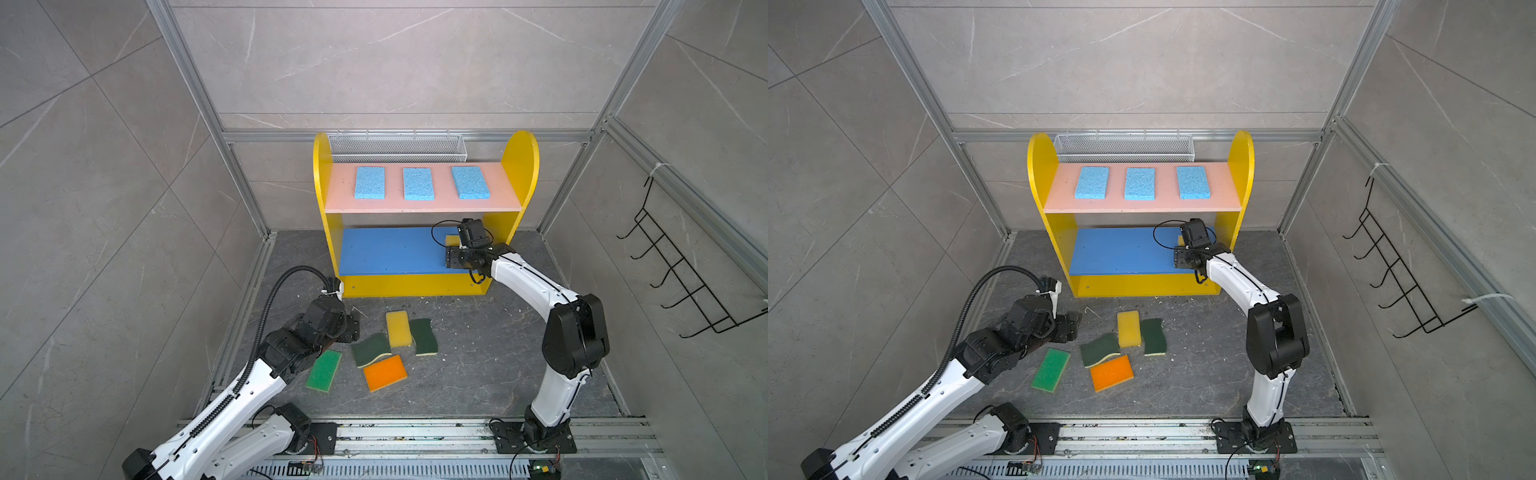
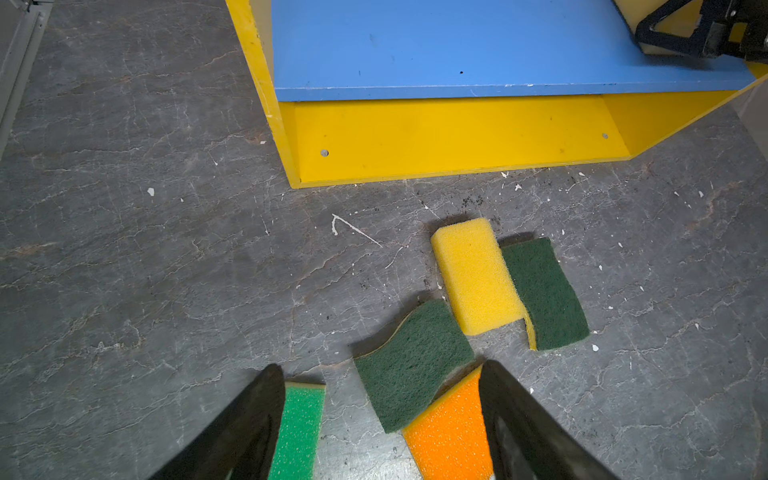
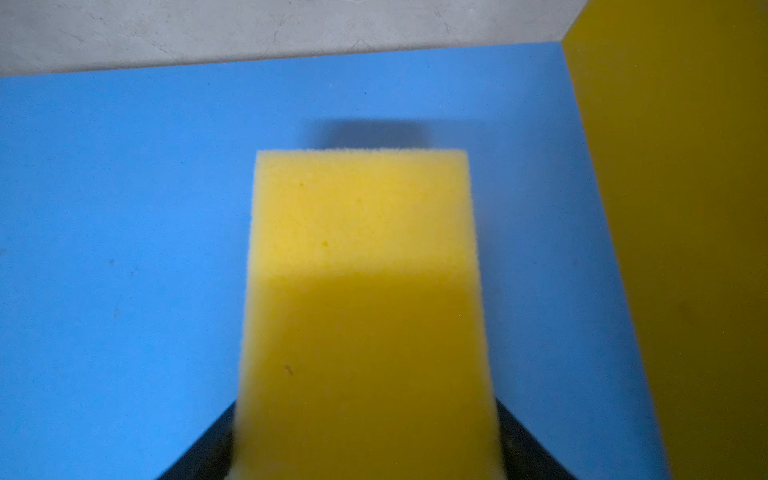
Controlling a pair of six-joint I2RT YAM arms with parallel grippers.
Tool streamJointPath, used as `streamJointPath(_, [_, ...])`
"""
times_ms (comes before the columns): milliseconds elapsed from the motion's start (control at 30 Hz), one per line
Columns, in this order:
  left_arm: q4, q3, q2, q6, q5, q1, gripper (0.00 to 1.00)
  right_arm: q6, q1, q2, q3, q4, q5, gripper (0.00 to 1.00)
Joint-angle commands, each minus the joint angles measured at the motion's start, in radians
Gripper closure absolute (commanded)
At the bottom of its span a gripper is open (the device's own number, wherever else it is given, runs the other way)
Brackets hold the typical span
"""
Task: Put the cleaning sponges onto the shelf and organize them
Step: 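Lower the yellow sponge onto the blue shelf with the right gripper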
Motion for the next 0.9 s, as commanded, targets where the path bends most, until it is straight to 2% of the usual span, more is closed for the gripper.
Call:
streamJointPath(0, [-0.001, 0.013, -0.018, -0.005, -0.028, -0.001, 0.24, 0.027, 0.004, 0.002, 0.025, -0.027, -0.012, 0.24])
streamJointPath(433, [-0.009, 0.011, -0.03, -0.01, -0.04, -0.001, 0.24, -0.059, 0.015, -0.016, 0.005, -0.055, -0.008, 0.24])
streamJointPath(867, [-0.02, 0.021, -0.039, -0.012, -0.039, -0.001, 0.24, -0.041, 0.015, -0.022, 0.025, -0.096, 0.037, 0.17])
